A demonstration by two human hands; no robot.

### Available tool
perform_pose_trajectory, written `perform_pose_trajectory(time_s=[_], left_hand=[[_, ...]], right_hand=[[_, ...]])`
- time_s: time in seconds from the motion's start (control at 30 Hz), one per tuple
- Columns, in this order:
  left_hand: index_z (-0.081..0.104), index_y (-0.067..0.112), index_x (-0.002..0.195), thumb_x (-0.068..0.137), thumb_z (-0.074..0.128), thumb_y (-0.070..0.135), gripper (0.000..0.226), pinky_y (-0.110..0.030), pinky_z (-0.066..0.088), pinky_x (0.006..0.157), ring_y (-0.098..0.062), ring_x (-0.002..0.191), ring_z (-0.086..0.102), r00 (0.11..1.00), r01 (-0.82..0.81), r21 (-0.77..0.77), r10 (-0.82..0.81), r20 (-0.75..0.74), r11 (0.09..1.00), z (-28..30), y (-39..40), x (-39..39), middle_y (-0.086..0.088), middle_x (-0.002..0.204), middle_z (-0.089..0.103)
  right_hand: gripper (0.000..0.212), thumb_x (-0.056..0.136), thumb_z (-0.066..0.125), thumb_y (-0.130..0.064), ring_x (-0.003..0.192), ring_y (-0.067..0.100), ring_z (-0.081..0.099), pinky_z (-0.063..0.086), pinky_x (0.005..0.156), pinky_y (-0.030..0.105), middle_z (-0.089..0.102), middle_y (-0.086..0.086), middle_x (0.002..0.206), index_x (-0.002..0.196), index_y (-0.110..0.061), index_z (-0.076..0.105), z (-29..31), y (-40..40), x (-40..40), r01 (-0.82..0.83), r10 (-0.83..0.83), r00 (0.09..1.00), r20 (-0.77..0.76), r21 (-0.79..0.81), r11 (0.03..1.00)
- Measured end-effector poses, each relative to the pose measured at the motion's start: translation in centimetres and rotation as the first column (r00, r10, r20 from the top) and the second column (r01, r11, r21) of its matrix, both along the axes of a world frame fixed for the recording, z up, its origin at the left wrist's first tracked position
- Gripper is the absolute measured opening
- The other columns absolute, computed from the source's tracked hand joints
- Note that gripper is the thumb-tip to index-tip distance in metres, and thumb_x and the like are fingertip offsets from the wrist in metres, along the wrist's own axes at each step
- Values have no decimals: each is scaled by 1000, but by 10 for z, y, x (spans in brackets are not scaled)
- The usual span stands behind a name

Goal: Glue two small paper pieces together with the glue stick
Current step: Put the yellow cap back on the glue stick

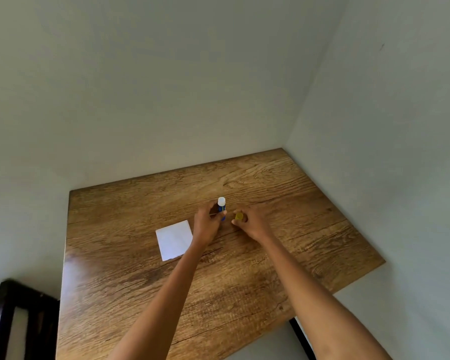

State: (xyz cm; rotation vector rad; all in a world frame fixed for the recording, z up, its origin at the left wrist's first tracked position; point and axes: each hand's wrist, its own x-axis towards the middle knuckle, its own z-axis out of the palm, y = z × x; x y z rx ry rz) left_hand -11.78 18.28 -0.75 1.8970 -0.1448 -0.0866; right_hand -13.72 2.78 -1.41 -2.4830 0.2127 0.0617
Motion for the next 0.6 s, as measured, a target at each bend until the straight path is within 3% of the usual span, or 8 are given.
perform_pose_trajectory(time_s=[0.17,0.27,0.33,0.43,0.47,0.53,0.6], left_hand=[[59,9,118,83,65,9,36,-23,43,81,-13,95,60,1000,5,-22,-5,-1,1000,-1,-1,1,-5,106,68],[60,9,117,83,66,9,35,-15,42,77,-8,91,59,1000,15,-34,-15,8,999,1,0,2,-3,103,67],[59,9,117,83,65,8,35,-15,42,77,-9,91,59,1000,22,-43,-22,7,999,6,1,4,-3,103,67],[59,10,118,84,64,6,35,-14,42,77,-10,92,59,1000,25,-66,-24,18,998,16,2,9,1,101,65],[59,11,118,84,64,6,35,-11,41,76,-10,92,59,999,29,-80,-27,24,996,20,2,11,3,100,64],[59,11,119,85,63,6,35,-10,42,74,-10,92,59,999,38,-108,-35,36,993,30,2,14,4,101,63],[58,10,120,86,62,7,35,-14,44,77,-11,92,59,998,50,-120,-44,53,992,38,1,17,2,101,63]], right_hand=[[18,84,65,-29,84,22,62,50,73,38,68,5,91,92,-13,61,-3,1,-1,56,-59,996,61,47,997],[16,85,65,-29,71,12,57,45,61,21,62,-3,79,86,-16,55,0,9,-1,150,-190,970,148,247,957],[21,84,67,-31,65,7,52,40,53,11,56,-8,74,85,-19,51,10,17,1,188,-297,938,177,461,867],[24,83,66,-38,81,8,60,44,63,9,64,-9,87,95,-23,51,33,27,8,175,-407,902,147,737,653],[28,84,62,-40,87,4,62,45,67,8,65,-10,93,103,-22,52,41,29,11,147,-413,899,148,786,601],[27,91,52,-37,79,-4,60,45,65,6,66,-12,92,114,-20,53,57,32,19,88,-406,899,162,843,531],[16,97,46,-25,69,1,58,47,61,13,64,-7,84,105,-18,58,71,33,26,38,-383,908,168,879,476]])
